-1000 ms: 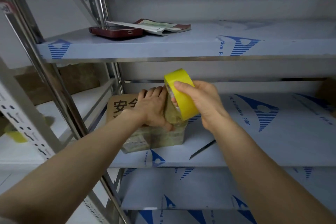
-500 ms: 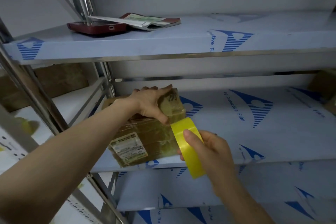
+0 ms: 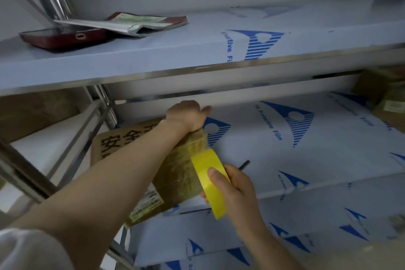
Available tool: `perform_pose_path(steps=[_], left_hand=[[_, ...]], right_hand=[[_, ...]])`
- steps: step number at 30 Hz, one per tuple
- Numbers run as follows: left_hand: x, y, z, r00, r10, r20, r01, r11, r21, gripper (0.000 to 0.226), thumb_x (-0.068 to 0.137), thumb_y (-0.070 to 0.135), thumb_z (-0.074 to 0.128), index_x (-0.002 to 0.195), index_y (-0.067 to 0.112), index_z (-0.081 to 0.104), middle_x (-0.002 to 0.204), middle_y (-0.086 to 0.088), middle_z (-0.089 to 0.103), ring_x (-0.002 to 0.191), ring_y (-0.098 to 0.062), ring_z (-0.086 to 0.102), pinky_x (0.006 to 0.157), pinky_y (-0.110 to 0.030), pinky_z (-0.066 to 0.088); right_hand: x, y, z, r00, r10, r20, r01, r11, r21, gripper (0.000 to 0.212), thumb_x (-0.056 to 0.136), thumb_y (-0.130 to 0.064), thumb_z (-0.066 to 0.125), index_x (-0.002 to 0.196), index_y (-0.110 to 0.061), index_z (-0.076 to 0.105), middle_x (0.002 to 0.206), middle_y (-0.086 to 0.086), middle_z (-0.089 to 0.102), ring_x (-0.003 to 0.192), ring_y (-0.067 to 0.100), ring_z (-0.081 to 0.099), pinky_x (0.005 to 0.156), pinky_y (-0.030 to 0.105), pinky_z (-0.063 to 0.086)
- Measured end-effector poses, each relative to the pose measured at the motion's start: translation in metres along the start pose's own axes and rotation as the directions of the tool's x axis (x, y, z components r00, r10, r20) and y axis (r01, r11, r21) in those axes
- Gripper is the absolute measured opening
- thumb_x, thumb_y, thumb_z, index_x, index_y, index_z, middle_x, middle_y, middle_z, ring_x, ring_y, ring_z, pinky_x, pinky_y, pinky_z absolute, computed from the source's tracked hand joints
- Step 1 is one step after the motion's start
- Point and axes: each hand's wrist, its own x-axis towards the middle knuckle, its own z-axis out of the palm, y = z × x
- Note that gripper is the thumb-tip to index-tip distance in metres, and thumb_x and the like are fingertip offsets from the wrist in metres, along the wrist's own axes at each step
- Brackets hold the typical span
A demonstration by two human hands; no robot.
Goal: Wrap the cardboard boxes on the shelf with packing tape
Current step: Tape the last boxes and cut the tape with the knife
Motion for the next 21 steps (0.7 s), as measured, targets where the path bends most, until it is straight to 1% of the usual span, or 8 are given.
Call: perform_pose_path(steps=[3, 6, 10, 12, 14, 18, 19, 21], left_hand=[[0.018, 0.000, 0.002, 0.987, -0.050, -0.152, 0.049, 0.999, -0.008, 0.054, 0.100, 0.049, 0.027, 0.105, 0.010, 0.064, 0.113, -0.012, 0.062, 0.107, -0.030, 0.056, 0.083, -0.035, 0.042], [0.034, -0.014, 0.005, 0.977, -0.106, -0.184, 0.096, 0.993, -0.067, 0.044, 0.101, 0.040, 0.032, 0.092, 0.012, 0.065, 0.096, -0.004, 0.066, 0.095, -0.026, 0.060, 0.080, -0.034, 0.045], [0.042, -0.024, 0.005, 0.961, -0.249, -0.122, 0.210, 0.941, -0.264, 0.066, 0.102, 0.045, 0.022, 0.071, 0.013, 0.070, 0.080, -0.004, 0.070, 0.087, -0.024, 0.063, 0.091, -0.039, 0.047], [0.039, -0.013, 0.003, 0.960, -0.219, -0.171, 0.189, 0.966, -0.175, 0.060, 0.102, 0.045, 0.020, 0.100, 0.015, 0.072, 0.088, -0.003, 0.070, 0.089, -0.024, 0.062, 0.086, -0.036, 0.047], [0.029, 0.003, 0.001, 0.960, -0.156, -0.234, 0.137, 0.986, -0.093, 0.061, 0.101, 0.051, 0.018, 0.109, 0.016, 0.067, 0.099, -0.006, 0.067, 0.098, -0.027, 0.060, 0.084, -0.035, 0.044], [0.001, 0.022, 0.012, 0.985, 0.094, -0.144, -0.086, 0.994, 0.064, 0.061, 0.097, 0.057, 0.016, 0.129, 0.021, 0.054, 0.124, -0.009, 0.057, 0.122, -0.028, 0.046, 0.105, -0.045, 0.025], [-0.007, 0.022, 0.013, 0.983, 0.141, -0.117, -0.137, 0.990, 0.043, 0.057, 0.098, 0.054, 0.019, 0.131, 0.022, 0.052, 0.128, -0.008, 0.056, 0.127, -0.028, 0.043, 0.111, -0.046, 0.017], [-0.020, 0.019, 0.005, 0.972, 0.221, -0.077, -0.231, 0.959, -0.163, 0.043, 0.101, 0.039, 0.028, 0.133, 0.023, 0.051, 0.141, -0.003, 0.048, 0.135, -0.022, 0.036, 0.117, -0.042, 0.004]], right_hand=[[0.002, 0.002, -0.007, 1.000, 0.007, 0.013, -0.007, 1.000, 0.002, 0.052, 0.068, -0.051, 0.064, 0.081, -0.001, 0.063, 0.067, 0.019, 0.066, 0.062, 0.030, 0.067, 0.062, 0.051, 0.053], [0.002, 0.004, -0.002, 1.000, -0.020, 0.007, 0.021, 0.999, -0.047, 0.053, 0.065, -0.062, 0.058, 0.078, -0.011, 0.063, 0.071, 0.020, 0.066, 0.071, 0.039, 0.065, 0.065, 0.054, 0.054], [0.003, 0.008, 0.007, 0.999, -0.039, 0.010, 0.040, 0.996, -0.077, 0.050, 0.065, -0.066, 0.055, 0.079, -0.019, 0.061, 0.075, 0.018, 0.064, 0.075, 0.038, 0.065, 0.067, 0.053, 0.053], [0.005, 0.007, 0.008, 1.000, -0.028, -0.010, 0.028, 0.996, -0.079, 0.047, 0.063, -0.066, 0.055, 0.075, -0.021, 0.060, 0.073, 0.018, 0.063, 0.074, 0.039, 0.065, 0.066, 0.053, 0.054], [0.005, 0.005, 0.008, 0.999, -0.016, -0.031, 0.013, 0.998, -0.068, 0.045, 0.062, -0.065, 0.055, 0.071, -0.021, 0.060, 0.070, 0.019, 0.063, 0.072, 0.040, 0.065, 0.065, 0.054, 0.054], [0.004, -0.002, 0.007, 1.000, -0.002, -0.015, 0.001, 0.999, -0.047, 0.056, 0.062, -0.063, 0.057, 0.075, -0.008, 0.060, 0.071, 0.025, 0.063, 0.070, 0.044, 0.062, 0.065, 0.054, 0.053], [0.004, -0.004, 0.006, 1.000, -0.001, -0.009, 0.000, 0.999, -0.042, 0.055, 0.065, -0.060, 0.060, 0.075, -0.006, 0.060, 0.070, 0.025, 0.063, 0.068, 0.043, 0.062, 0.065, 0.053, 0.053], [0.004, -0.006, 0.005, 1.000, 0.027, 0.003, -0.027, 1.000, -0.007, 0.047, 0.079, -0.045, 0.067, 0.078, 0.002, 0.061, 0.067, 0.022, 0.065, 0.059, 0.031, 0.066, 0.063, 0.048, 0.054]])
